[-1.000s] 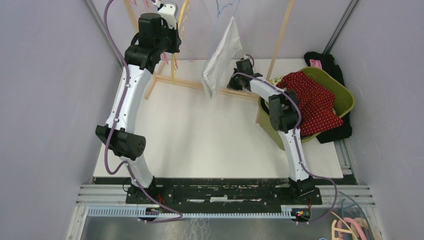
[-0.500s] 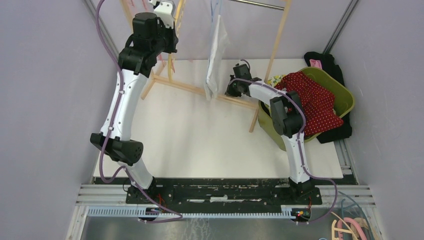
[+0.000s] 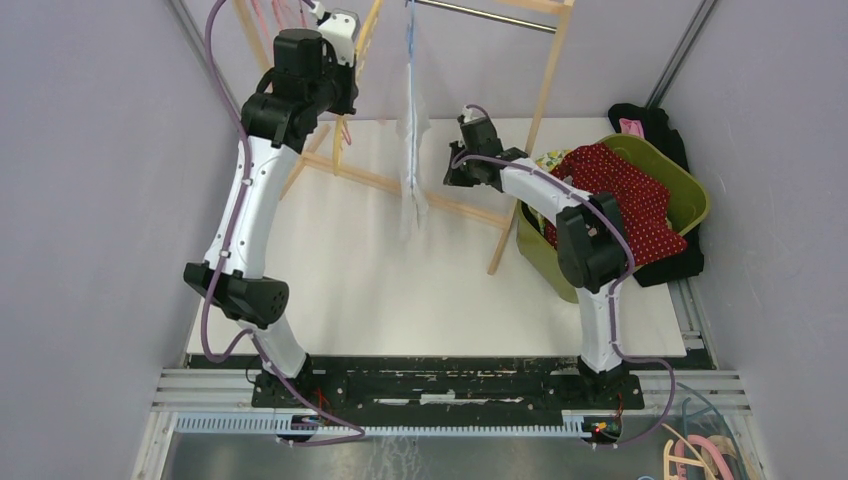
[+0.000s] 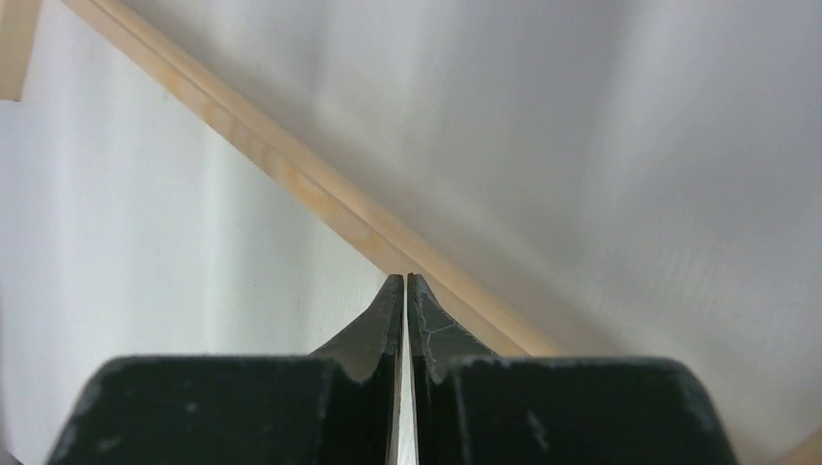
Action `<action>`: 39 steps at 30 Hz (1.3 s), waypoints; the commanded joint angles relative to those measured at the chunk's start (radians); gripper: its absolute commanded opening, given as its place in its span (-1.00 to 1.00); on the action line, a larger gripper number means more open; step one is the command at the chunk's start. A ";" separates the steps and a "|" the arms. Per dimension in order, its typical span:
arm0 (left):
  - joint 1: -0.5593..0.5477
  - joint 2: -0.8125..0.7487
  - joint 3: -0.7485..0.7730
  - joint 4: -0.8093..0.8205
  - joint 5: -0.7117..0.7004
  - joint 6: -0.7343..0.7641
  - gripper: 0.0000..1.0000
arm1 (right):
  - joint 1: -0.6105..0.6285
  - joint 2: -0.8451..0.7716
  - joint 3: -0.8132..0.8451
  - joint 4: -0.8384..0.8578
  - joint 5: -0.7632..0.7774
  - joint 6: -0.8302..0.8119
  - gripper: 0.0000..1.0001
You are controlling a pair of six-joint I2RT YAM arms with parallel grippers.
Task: Remove the skirt from the hanger
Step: Place the hanger at the clothesline.
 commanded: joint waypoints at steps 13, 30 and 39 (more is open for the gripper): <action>-0.005 -0.232 -0.113 0.074 0.004 0.063 -0.94 | 0.053 -0.263 -0.029 -0.021 0.085 -0.228 -0.80; -0.005 0.029 0.138 0.219 0.153 -0.020 -0.94 | 0.079 -0.464 -0.076 -0.063 0.141 -0.342 -0.74; -0.005 0.020 0.159 0.366 0.146 -0.071 -0.94 | 0.083 -0.471 -0.059 -0.050 0.139 -0.378 -0.74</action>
